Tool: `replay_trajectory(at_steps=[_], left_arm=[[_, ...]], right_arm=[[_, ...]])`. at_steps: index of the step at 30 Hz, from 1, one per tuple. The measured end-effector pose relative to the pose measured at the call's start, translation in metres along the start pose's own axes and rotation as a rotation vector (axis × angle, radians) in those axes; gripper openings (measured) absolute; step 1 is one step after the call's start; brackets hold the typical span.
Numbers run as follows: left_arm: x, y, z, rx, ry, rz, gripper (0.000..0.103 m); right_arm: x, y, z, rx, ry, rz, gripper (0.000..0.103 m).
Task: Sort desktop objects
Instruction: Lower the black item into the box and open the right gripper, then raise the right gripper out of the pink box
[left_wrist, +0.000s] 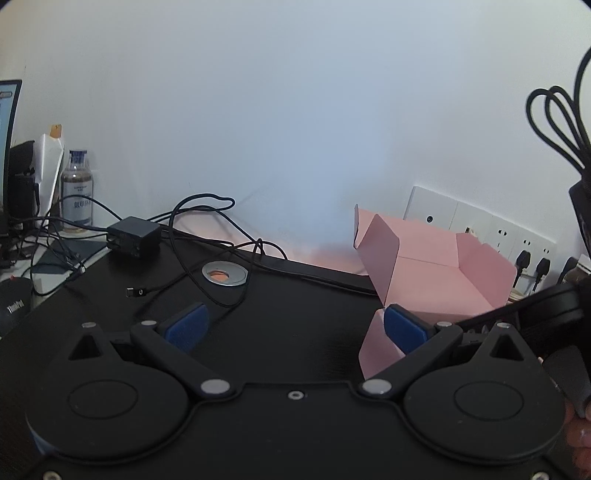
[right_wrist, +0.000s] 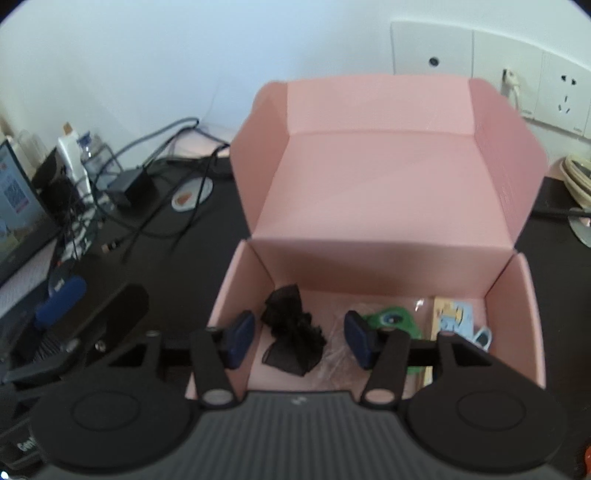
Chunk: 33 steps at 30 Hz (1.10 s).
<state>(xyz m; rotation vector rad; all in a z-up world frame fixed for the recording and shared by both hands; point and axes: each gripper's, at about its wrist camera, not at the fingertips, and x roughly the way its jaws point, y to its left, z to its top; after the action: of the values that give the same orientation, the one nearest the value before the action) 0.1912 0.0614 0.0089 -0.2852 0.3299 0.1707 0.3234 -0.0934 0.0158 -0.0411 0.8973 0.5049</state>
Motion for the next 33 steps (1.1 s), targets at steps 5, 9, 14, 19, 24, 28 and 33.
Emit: replay_trajectory(at_steps=[5, 9, 14, 19, 24, 28, 33], left_arm=[[0.0, 0.0, 0.0, -0.015, 0.003, -0.031, 0.103], [-0.001, -0.003, -0.001, -0.008, 0.005, -0.05, 0.103], [-0.001, -0.007, -0.002, 0.004, 0.006, -0.057, 0.103], [-0.001, -0.008, -0.003, 0.009, 0.006, -0.059, 0.103], [-0.001, -0.008, -0.003, 0.009, 0.01, -0.064, 0.103], [-0.001, -0.01, -0.003, 0.012, 0.009, -0.076, 0.103], [-0.002, -0.011, -0.003, 0.009, 0.006, -0.092, 0.103]], right_arm=[[-0.016, -0.007, 0.007, 0.015, -0.044, 0.0, 0.055], [-0.019, -0.013, 0.007, 0.017, -0.044, -0.032, 0.056], [-0.018, -0.024, 0.002, 0.022, -0.026, -0.075, 0.056], [-0.014, -0.033, -0.003, 0.028, -0.011, -0.11, 0.056], [-0.008, -0.029, -0.006, -0.029, -0.006, -0.159, 0.057], [-0.003, -0.022, -0.01, -0.087, 0.011, -0.195, 0.062], [0.0, -0.019, -0.013, -0.101, 0.01, -0.213, 0.064]])
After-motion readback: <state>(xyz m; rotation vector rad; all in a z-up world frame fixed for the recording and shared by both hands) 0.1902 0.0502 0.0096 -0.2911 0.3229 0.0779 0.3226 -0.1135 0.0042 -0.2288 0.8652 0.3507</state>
